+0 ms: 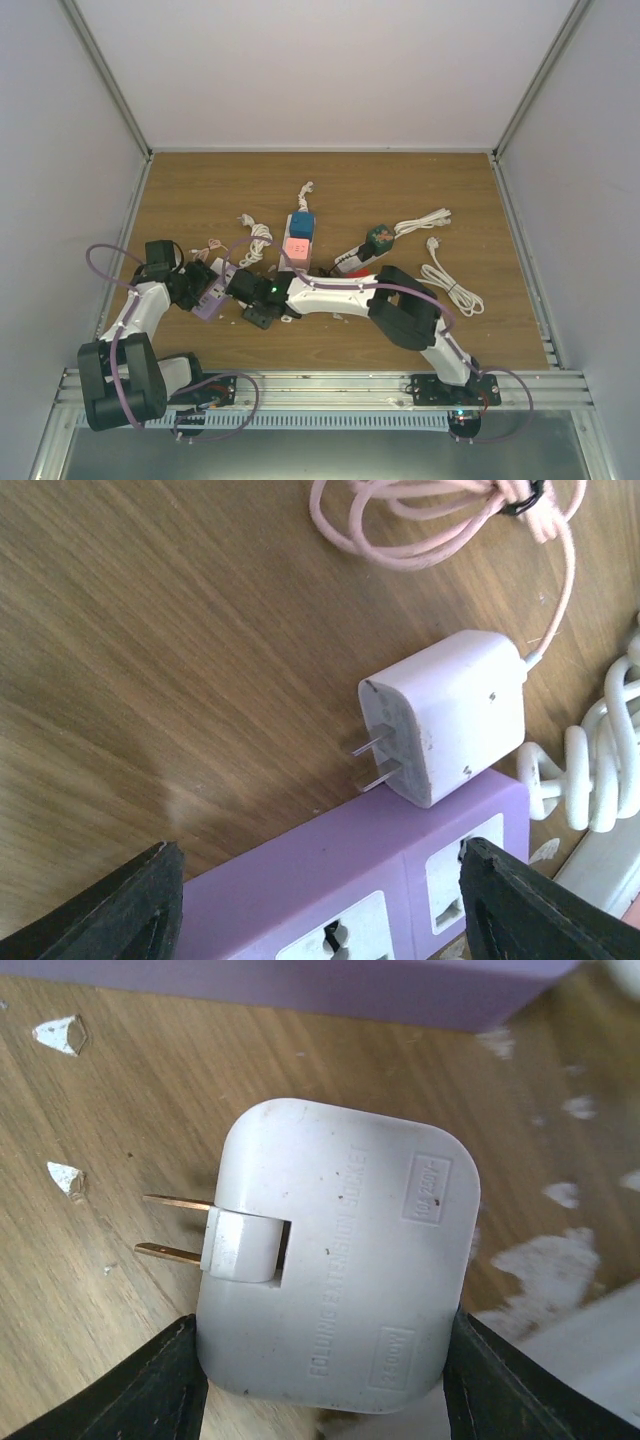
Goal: Insert the plug
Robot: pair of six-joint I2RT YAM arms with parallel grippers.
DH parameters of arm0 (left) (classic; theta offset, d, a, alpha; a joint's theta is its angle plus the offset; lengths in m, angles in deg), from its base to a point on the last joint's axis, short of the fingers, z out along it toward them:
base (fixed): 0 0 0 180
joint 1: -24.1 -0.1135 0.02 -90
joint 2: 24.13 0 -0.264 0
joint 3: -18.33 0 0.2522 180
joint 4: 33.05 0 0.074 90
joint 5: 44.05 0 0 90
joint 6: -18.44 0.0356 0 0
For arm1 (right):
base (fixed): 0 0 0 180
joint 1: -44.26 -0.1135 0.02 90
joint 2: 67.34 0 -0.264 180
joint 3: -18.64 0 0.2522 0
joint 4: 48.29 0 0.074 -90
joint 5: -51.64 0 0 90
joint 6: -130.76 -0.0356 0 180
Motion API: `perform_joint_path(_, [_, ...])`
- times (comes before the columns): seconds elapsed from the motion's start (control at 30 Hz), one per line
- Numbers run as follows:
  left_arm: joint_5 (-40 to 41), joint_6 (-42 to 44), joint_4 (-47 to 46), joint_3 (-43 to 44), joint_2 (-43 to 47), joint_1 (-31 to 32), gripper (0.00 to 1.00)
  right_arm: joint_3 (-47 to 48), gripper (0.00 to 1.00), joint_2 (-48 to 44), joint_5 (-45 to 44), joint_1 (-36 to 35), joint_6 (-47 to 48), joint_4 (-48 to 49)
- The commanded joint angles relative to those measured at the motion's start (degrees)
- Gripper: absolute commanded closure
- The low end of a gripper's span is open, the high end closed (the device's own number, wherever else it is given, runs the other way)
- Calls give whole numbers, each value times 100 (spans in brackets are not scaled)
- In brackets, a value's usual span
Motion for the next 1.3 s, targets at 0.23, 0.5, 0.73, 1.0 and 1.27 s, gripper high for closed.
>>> perform_joint_path(0.23, [-486, -159, -308, -264, 99, -46, 25, -1127, 44, -1795, -1073, 142, -351, 1523])
perform_joint_path(0.5, [-1177, -484, -639, -635, 309, -8, 27, -1742, 43, -2484, -1329, 585, -586, 1700])
perform_joint_path(0.73, [-1696, -588, -775, -583, 152, 446, 28, -2109, 43, -2840, -1289, 919, -631, 1806])
perform_joint_path(1.0, [-949, -257, -634, -250, -177, 757, 27, -2158, 43, -2951, -1258, 998, -676, 1748])
perform_joint_path(1.27, [-679, 9, -284, 329, -320, 1167, 25, -2300, 43, -3204, -1363, 1104, -538, 1991])
